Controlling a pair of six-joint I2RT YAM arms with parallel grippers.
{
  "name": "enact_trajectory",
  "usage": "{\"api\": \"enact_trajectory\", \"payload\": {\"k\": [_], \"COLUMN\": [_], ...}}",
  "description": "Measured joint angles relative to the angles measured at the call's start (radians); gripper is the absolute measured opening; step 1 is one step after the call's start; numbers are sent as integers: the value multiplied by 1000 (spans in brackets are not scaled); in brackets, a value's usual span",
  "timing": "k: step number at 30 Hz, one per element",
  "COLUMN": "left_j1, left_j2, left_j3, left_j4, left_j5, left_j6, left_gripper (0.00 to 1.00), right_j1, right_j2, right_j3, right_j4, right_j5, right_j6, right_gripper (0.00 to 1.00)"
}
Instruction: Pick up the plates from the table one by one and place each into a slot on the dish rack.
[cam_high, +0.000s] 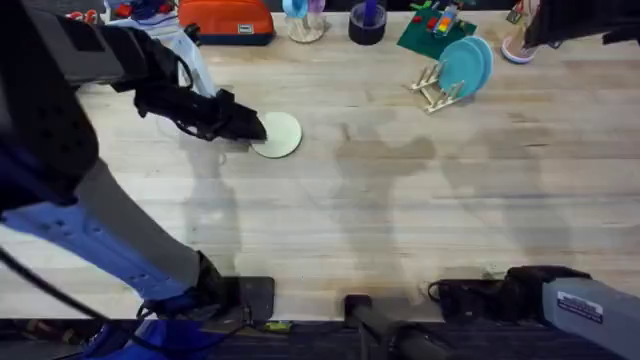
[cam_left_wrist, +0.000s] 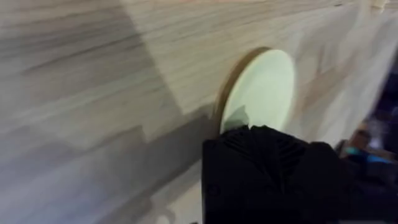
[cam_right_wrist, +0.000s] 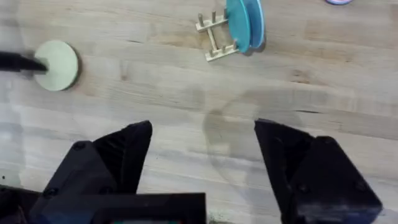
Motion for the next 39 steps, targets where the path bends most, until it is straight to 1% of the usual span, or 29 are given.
{"api": "enact_trajectory", "payload": {"k": [9, 12, 31, 39], "left_j1": [6, 7, 7, 5], "left_j2": [101, 119, 122, 122], "left_j3": [14, 14, 14, 14], "left_j4": [28, 30, 35, 56], "left_j5": [168, 202, 209, 217], "left_j6": [-4, -4, -4, -4], "left_gripper": [41, 41, 40, 40], "right_j1": [0, 0, 0, 0], "right_j2": [0, 0, 0, 0], "right_j3": [0, 0, 1, 1], "right_j4": [0, 0, 0, 0], "right_j5": [0, 0, 0, 0], "right_j6": [0, 0, 0, 0], "right_gripper": [995, 995, 995, 995]}}
